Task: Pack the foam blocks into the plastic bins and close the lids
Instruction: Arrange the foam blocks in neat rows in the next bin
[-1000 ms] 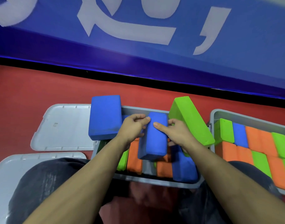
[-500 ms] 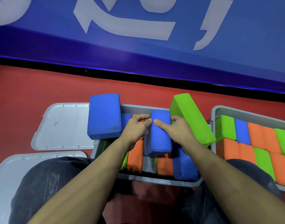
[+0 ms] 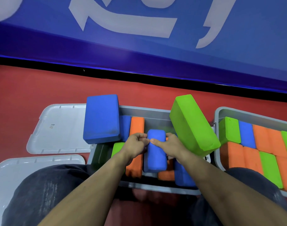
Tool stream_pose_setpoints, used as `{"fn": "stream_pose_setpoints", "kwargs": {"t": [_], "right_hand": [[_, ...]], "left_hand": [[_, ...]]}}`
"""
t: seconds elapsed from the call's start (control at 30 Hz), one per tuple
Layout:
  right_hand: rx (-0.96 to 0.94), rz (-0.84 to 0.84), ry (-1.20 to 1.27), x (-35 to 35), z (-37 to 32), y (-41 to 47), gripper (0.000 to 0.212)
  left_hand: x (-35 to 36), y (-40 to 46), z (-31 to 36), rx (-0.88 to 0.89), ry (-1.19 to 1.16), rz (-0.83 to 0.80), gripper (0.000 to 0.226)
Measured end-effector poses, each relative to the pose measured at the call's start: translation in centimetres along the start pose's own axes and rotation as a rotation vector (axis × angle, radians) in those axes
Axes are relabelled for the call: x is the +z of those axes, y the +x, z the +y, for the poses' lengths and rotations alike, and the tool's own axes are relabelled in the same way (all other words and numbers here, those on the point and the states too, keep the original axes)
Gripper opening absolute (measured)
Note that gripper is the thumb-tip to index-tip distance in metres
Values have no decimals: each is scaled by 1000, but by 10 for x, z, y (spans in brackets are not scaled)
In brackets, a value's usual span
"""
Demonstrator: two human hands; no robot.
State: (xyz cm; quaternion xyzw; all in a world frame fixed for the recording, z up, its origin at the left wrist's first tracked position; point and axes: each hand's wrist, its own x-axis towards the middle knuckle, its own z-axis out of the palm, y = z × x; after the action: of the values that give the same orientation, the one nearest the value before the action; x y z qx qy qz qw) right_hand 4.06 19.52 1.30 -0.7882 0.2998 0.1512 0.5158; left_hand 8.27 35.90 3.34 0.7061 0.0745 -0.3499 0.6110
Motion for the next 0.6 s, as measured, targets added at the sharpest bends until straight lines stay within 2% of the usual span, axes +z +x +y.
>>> {"fn": "stream_pose_setpoints", "kwargs": {"t": [0.13, 0.23, 0.37, 0.6], "right_hand": [[52, -44, 56, 13, 15, 11, 34], [128, -61, 92, 28, 34, 13, 25], [196, -97, 118, 49, 59, 22, 22], [249, -68, 77, 60, 70, 38, 35]], "left_hand": [[2, 18, -19, -41, 65, 16, 22], [1, 33, -41, -102, 158, 10, 26], [0, 41, -63, -182, 219, -65, 25], [1, 62, -82, -189, 308, -45, 35]]}}
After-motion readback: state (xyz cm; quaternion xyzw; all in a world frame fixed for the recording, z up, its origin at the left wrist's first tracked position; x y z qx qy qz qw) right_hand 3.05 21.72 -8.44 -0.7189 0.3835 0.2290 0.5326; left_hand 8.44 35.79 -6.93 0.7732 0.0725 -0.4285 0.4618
